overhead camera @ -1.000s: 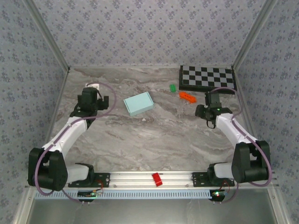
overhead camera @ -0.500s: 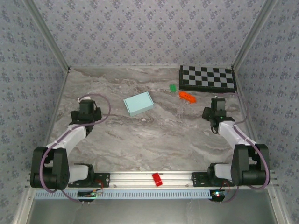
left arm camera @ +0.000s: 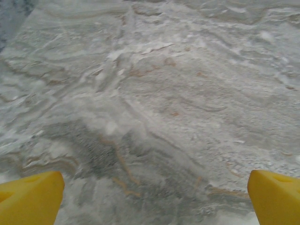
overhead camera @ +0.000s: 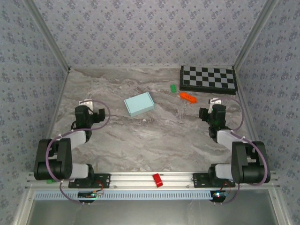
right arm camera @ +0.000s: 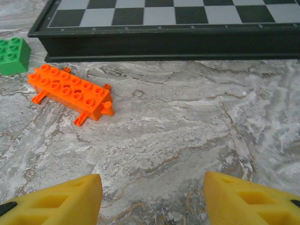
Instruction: Fold the paper box
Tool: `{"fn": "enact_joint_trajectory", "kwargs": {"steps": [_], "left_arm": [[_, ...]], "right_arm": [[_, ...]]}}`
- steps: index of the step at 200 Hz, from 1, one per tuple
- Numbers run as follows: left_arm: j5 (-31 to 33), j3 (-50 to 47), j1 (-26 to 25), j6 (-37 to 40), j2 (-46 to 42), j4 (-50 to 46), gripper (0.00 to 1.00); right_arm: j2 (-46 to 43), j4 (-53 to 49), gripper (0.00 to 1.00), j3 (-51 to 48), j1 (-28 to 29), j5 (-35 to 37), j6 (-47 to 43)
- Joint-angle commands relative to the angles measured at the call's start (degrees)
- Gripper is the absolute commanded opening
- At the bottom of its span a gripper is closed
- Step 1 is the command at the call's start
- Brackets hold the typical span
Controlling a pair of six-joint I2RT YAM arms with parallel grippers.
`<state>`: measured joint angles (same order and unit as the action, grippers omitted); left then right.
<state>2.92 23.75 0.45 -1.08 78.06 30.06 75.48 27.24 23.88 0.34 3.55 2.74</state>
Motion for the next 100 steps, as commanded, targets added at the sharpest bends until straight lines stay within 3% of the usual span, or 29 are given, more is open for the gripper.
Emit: {"fn": "enact_joint_trajectory", "kwargs": {"steps": [1,100], "left_arm": [[-4.81,-0.75,0.52,1.3,1.05,10.18,1.0],[-6.79,-3.26,1.1,1.11,6.53,19.75,1.0]], "right_arm": [[0.89,8.48,0.61,-0.89,-0.34,-2.97,-4.02],[6.44,17.23,0.62,-2.22,-1.79,-6.21,-5.93]]}}
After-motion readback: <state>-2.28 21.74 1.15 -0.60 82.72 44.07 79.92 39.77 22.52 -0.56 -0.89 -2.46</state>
